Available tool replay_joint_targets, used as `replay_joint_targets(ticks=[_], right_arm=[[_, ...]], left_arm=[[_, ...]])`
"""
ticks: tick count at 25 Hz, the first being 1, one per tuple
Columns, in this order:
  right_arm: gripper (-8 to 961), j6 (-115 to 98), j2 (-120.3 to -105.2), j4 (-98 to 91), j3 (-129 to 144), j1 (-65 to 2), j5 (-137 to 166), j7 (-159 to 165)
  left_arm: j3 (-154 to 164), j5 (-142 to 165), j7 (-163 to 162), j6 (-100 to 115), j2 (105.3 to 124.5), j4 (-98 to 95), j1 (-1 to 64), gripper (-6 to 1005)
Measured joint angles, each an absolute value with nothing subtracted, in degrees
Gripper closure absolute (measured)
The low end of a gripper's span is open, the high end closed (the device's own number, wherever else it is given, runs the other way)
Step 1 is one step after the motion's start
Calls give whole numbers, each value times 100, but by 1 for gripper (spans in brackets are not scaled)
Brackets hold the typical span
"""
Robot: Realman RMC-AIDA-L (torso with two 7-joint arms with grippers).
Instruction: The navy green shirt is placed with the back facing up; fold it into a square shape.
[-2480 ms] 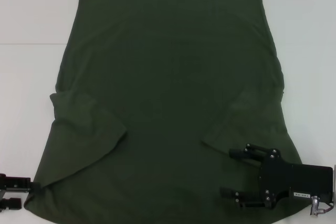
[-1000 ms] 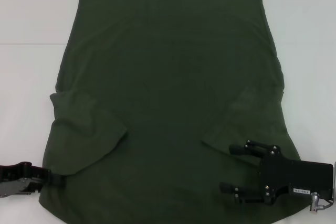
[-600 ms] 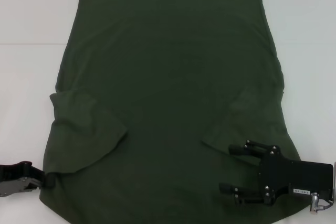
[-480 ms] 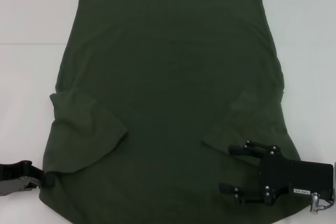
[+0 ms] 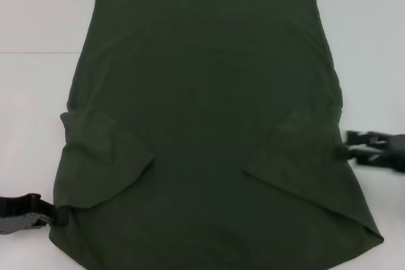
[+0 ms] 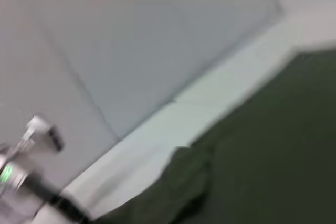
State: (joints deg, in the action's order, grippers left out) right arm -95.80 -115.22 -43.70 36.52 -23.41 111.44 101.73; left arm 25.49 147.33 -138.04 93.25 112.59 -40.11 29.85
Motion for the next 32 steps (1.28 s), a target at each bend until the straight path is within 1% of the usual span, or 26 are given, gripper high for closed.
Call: replay_joint_targets(ticks=[1,2,4,5,7,10,13,17,19,23,29,32], right_arm=[[38,-9638,-11365,-4433,3646,-2342,11181,10782],[38,-9695,-11177,-4461,3635,-2346,11217,11336],[39,-9834,-10874,-4462,3594,-2387,11395,12300],[39,-9870,-10755,-4469,3544,-2416,11572,12820],[40,-9912,-10613,-4500,3385,-2508,12084,13712],[42,-10239,-10515,-4528,3045,-2750,12893,14409],[43,-10505,-10493,-4620,2915,-3016,13586,14730],[65,-10509,-10574,-4660,2949,-3310,14325,14926],[79,-10483,-10640,-4610,3001,-3397,14483,14943],[79,-10264,-10757,-4525,3241,-3441,14644,14954],[78,-9998,-10799,-4246,3522,-3404,14669,14885],[78,-9886,-10860,-4223,3621,-3356,14670,14854]], left_arm=[[2552,14733,-13762,9325,11250,-4004,2987,968],[2551,14734,-13715,9326,11235,-4004,2988,968],[2557,14741,-13640,9326,11214,-4007,2991,968],[2558,14743,-13615,9326,11207,-4011,2991,968],[2558,14741,-13549,9328,11179,-4017,2991,967],[2558,14742,-13471,9334,11141,-4033,2993,967],[2557,14748,-13401,9335,11107,-4051,2994,967],[2544,14733,-13318,9335,11091,-4030,2999,967],[2528,14732,-13295,9337,11091,-4018,3004,967],[2522,14730,-13286,9340,11091,-4011,3006,968],[2505,14723,-13284,9357,11097,-4007,3006,968],[2504,14722,-13283,9343,11109,-4008,3010,968]])
